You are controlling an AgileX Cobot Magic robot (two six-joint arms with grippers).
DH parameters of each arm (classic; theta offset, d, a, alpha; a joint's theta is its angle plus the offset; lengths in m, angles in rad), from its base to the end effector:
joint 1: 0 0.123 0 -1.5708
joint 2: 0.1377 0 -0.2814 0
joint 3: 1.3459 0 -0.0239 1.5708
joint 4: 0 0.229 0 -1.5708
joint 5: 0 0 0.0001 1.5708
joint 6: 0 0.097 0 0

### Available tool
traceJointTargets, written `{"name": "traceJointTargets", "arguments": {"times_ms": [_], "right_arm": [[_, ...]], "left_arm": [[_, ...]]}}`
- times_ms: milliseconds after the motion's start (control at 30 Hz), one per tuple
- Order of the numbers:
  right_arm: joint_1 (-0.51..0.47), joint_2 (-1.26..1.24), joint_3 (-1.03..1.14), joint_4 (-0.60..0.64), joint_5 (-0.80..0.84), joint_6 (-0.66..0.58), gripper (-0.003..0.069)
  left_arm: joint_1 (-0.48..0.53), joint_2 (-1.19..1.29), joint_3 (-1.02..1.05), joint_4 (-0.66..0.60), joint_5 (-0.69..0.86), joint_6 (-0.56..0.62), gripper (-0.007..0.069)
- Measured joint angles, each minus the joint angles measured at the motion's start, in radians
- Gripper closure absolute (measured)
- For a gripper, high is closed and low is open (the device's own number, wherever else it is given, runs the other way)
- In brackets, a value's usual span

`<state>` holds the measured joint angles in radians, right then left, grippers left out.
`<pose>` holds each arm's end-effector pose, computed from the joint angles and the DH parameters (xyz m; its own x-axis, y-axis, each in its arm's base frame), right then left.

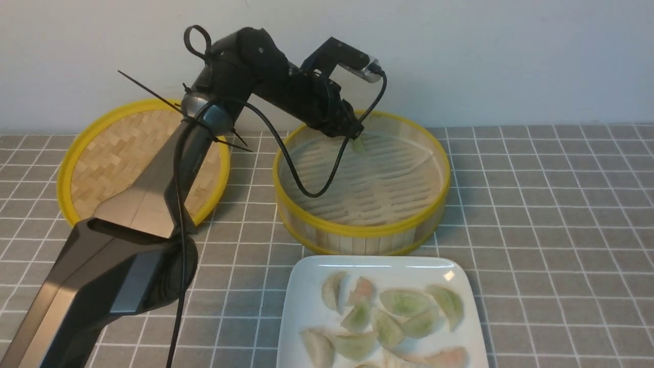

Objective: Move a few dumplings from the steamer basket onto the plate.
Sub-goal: Use the left arm to grab a dumpling from the steamer

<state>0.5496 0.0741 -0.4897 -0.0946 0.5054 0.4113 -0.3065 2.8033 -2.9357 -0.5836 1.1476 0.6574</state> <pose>0.0116 0.0019 0.3133 -0.1563 0.2822 -0.9465 -0.4568 0.8290 0.3226 0.5086 -0.2121 0.1889 -0.4455 0.4879 -0.7506 0.8066 0.5826 -0.1000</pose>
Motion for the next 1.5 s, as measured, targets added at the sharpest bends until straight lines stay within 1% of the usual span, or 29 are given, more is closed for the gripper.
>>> {"name": "traceJointTargets", "arguments": {"times_ms": [100,300,333,400,500,667,733,800,867,900,933,1033,1067,1100,1133,1200,1267,1300,1333,1400,1500], "right_arm": [[0.0,0.0,0.0,0.0,0.011,0.007,0.0669],[0.0,0.0,0.0,0.0,0.038,0.024,0.0669],[0.0,0.0,0.0,0.0,0.04,0.024,0.0669],[0.0,0.0,0.0,-0.004,0.044,0.038,0.0669],[0.0,0.0,0.0,-0.012,0.045,0.059,0.0669],[0.0,0.0,0.0,-0.033,0.051,0.098,0.0669],[0.0,0.0,0.0,-0.033,0.052,0.107,0.0669],[0.0,0.0,0.0,-0.034,0.052,0.125,0.0669],[0.0,0.0,0.0,-0.034,0.052,0.138,0.0669],[0.0,0.0,0.0,-0.035,0.052,0.14,0.0669],[0.0,0.0,0.0,-0.038,0.052,0.143,0.0669],[0.0,0.0,0.0,-0.056,0.054,0.148,0.0669],[0.0,0.0,0.0,-0.06,0.054,0.148,0.0669],[0.0,0.0,0.0,-0.064,0.054,0.15,0.0669],[0.0,0.0,0.0,-0.069,0.054,0.15,0.0669],[0.0,0.0,0.0,-0.072,0.057,0.15,0.0669],[0.0,0.0,0.001,-0.076,0.056,0.15,0.0669],[0.0,0.0,0.001,-0.076,0.056,0.15,0.0669],[0.0,0.0,0.001,-0.078,0.057,0.151,0.0669],[0.0,0.0,0.001,-0.078,0.057,0.153,0.0669],[0.0,0.0,0.001,-0.078,0.061,0.153,0.0669]], "left_arm": [[0.0,0.013,0.0,0.001,-0.02,0.027,0.047],[0.003,0.057,0.0,0.012,-0.057,0.057,0.0272],[0.004,0.059,0.0,0.013,-0.06,0.057,0.0261],[0.006,0.068,0.0,0.024,-0.085,0.072,0.0216],[0.008,0.072,0.0,0.043,-0.099,0.1,0.0197],[0.008,0.072,0.0,0.047,-0.108,0.129,0.02],[0.008,0.072,0.0,0.052,-0.104,0.131,0.0214],[0.006,0.072,-0.002,0.091,-0.086,0.102,0.0255],[-0.002,0.072,-0.001,0.177,-0.038,0.043,0.0322],[-0.002,0.071,-0.002,0.187,-0.033,0.032,0.0337],[-0.009,0.061,-0.005,0.245,0.001,-0.019,0.0398],[-0.015,0.033,-0.009,0.384,0.068,-0.08,0.0553],[-0.013,0.029,-0.009,0.395,0.075,-0.084,0.0568],[-0.005,0.022,-0.008,0.407,0.089,-0.09,0.0599],[0.004,0.008,-0.007,0.389,0.096,-0.091,0.0615],[0.015,-0.009,-0.007,0.347,0.1,-0.091,0.0624],[0.018,-0.028,-0.007,0.255,0.1,-0.083,0.0629],[0.018,-0.03,-0.007,0.246,0.1,-0.082,0.0629],[0.018,-0.032,-0.008,0.182,0.082,-0.073,0.0629],[0.011,-0.029,-0.008,0.128,0.03,-0.062,0.0627],[0.007,-0.016,-0.008,0.098,-0.023,-0.039,0.0598]]}}
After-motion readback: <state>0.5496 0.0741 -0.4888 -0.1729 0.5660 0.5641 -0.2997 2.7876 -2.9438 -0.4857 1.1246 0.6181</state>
